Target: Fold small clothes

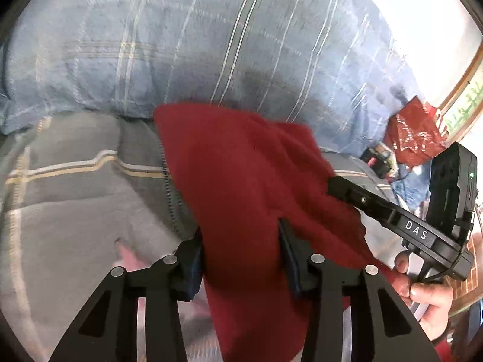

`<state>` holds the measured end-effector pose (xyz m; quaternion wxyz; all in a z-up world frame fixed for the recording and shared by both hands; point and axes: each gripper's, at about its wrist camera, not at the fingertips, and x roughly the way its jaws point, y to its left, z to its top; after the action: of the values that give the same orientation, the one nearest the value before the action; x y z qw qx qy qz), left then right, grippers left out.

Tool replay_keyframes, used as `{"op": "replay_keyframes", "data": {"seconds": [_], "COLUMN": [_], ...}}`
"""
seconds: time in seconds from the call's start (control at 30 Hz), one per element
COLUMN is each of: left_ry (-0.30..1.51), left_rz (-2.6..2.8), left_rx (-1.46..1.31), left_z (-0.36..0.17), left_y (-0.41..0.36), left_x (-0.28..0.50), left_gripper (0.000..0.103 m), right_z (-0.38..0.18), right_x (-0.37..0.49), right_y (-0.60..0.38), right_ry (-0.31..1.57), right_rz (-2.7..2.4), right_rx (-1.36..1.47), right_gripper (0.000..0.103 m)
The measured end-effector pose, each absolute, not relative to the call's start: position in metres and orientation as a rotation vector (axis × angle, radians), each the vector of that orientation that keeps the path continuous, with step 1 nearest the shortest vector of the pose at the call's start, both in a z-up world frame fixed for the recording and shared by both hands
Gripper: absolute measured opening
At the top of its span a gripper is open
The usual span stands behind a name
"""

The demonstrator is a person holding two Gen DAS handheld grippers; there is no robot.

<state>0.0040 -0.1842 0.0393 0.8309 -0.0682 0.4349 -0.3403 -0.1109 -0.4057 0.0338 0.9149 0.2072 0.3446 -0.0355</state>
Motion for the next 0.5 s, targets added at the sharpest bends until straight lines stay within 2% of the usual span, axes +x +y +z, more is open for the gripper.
{"op": "replay_keyframes", "data": {"seconds": [0.1, 0.13, 0.17, 0.2, 0.37, 0.4, 0.43, 0.47, 0.5], "left_ry": [0.909, 0.897, 0.886, 0.877, 0.943, 0.952, 0.956, 0.959, 0.956], "left_rz": [-0.725, -0.736, -0.733, -0.723, -0.624, -0.607, -0.602, -0.598, -0.594], "left_rx": [-0.127, -0.120, -0.104, -0.070, -0.024, -0.039, -0.056, -0.077, -0.116], "left_z": [0.056, 0.060, 0.062, 0.062, 0.037, 0.033, 0.032, 0.032, 0.032], "left_y": [-0.157, -0.148, -0.141, -0.134, -0.116, -0.110, -0.106, -0.102, -0.098], "left_x": [-0.018, -0.029, -0.039, -0.051, -0.063, -0.063, -0.063, -0.062, -0.060], "left_gripper": [0.041, 0.038, 0.026, 0.021, 0.023, 0.025, 0.029, 0.043, 0.058], "right_z": [0.055, 0.061, 0.067, 0.070, 0.055, 0.051, 0.048, 0.045, 0.043], "right_x": [-0.130, -0.136, -0.145, -0.148, -0.158, -0.162, -0.165, -0.169, -0.172], "right_y": [-0.385, -0.378, -0.366, -0.356, -0.312, -0.317, -0.323, -0.333, -0.344], "right_ry": [0.681, 0.664, 0.652, 0.650, 0.739, 0.740, 0.743, 0.744, 0.733], "right_rz": [-0.032, 0.015, 0.091, 0.112, 0.024, 0.018, 0.006, -0.019, -0.047], "right_rx": [0.413, 0.428, 0.459, 0.454, 0.304, 0.341, 0.378, 0.410, 0.437], "right_gripper": [0.021, 0.008, 0.010, 0.010, 0.018, 0.023, 0.043, 0.068, 0.075]}}
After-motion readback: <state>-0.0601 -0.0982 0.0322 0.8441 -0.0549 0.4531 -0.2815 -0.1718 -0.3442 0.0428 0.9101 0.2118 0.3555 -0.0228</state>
